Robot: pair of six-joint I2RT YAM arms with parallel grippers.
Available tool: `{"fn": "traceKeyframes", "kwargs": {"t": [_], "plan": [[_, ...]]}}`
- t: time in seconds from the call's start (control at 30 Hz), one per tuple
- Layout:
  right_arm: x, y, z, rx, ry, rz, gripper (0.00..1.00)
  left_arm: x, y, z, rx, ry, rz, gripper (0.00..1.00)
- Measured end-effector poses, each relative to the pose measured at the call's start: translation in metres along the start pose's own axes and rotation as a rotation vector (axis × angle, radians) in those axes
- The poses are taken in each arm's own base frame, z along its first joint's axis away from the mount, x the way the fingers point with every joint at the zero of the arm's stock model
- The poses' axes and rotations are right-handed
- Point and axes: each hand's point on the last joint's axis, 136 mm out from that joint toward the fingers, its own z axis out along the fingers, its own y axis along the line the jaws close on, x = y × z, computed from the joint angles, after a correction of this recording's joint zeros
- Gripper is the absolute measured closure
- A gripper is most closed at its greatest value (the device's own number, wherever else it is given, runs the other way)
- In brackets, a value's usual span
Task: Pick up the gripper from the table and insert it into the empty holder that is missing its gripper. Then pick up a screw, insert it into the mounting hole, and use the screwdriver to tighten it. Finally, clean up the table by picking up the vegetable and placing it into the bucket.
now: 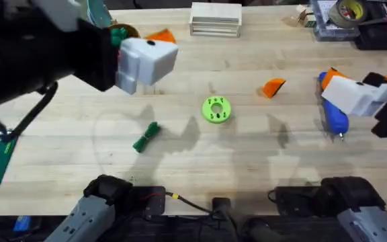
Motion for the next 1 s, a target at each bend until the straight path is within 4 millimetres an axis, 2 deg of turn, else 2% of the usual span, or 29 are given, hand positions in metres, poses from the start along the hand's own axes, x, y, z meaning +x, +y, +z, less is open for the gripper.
{"fn": "traceKeyframes", "kwargs": {"t": [0.1, 0.23, 0.53, 0.7, 0.8, 1.0], "plan": [[0.004, -0.001, 0.0, 0.002, 0.017, 0.003, 0.01, -0.009, -0.01, -0.006, 0.051, -0.049, 0.008, 0.008], [0.015, -0.002, 0.0, 0.007, 0.061, 0.01, 0.01, -0.011, -0.02, -0.006, 0.115, -0.057, 0.009, 0.008], [0.057, -0.005, -0.007, 0.026, 0.234, 0.038, 0.01, -0.01, -0.03, -0.007, 0.173, -0.057, 0.004, 0.008], [0.083, -0.007, -0.014, 0.038, 0.342, 0.055, 0.01, -0.032, -0.027, -0.007, 0.165, -0.146, 0.029, 0.006], [0.083, -0.007, -0.014, 0.038, 0.342, 0.055, 0.01, -0.036, -0.026, 0.002, 0.167, -0.146, 0.03, 0.006], [0.083, -0.007, -0.015, 0.038, 0.341, 0.055, 0.01, -0.041, -0.025, 0.041, 0.2, -0.111, 0.039, 0.005]]}}
